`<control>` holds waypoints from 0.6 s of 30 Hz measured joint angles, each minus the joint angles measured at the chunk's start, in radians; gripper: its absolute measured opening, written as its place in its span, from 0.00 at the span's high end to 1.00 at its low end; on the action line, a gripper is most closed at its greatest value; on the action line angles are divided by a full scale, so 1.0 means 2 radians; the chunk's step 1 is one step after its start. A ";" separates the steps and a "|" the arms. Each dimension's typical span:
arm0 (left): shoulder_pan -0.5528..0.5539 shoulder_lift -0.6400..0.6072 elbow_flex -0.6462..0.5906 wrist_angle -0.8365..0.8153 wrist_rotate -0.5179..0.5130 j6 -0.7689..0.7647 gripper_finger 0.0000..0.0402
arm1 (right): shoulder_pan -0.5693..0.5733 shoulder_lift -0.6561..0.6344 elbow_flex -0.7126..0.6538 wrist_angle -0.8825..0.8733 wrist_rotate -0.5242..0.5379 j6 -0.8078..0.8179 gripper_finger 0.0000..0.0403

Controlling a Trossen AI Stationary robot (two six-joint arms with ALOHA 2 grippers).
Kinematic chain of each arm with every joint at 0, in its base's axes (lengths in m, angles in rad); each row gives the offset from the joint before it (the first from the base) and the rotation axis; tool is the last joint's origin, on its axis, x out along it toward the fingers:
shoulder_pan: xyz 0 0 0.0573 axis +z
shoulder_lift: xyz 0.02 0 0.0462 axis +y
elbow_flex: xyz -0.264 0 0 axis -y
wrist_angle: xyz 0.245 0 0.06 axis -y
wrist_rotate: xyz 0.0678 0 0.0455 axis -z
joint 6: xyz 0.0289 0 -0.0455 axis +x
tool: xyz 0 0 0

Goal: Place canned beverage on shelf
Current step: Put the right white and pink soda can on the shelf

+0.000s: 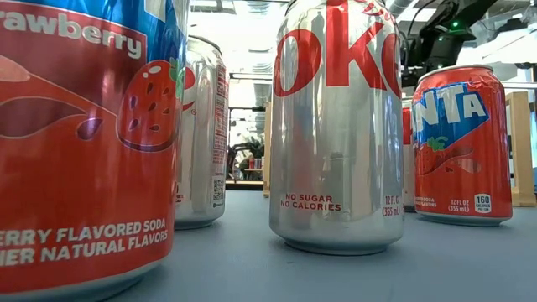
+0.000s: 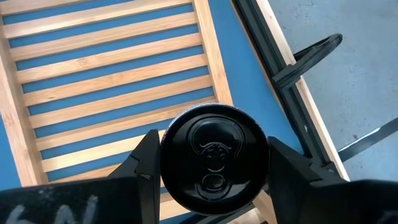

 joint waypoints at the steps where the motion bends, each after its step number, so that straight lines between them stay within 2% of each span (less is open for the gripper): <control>1: 0.000 0.000 0.000 0.000 0.000 0.000 0.05 | -0.002 0.000 0.000 -0.001 -0.002 -0.003 0.55; 10: 0.000 0.000 0.000 0.000 0.000 0.000 0.05 | -0.010 0.000 0.000 -0.004 -0.009 -0.011 0.52; 18: 0.000 0.000 0.000 0.000 0.000 0.001 0.05 | -0.008 0.003 0.000 0.000 -0.006 0.002 0.40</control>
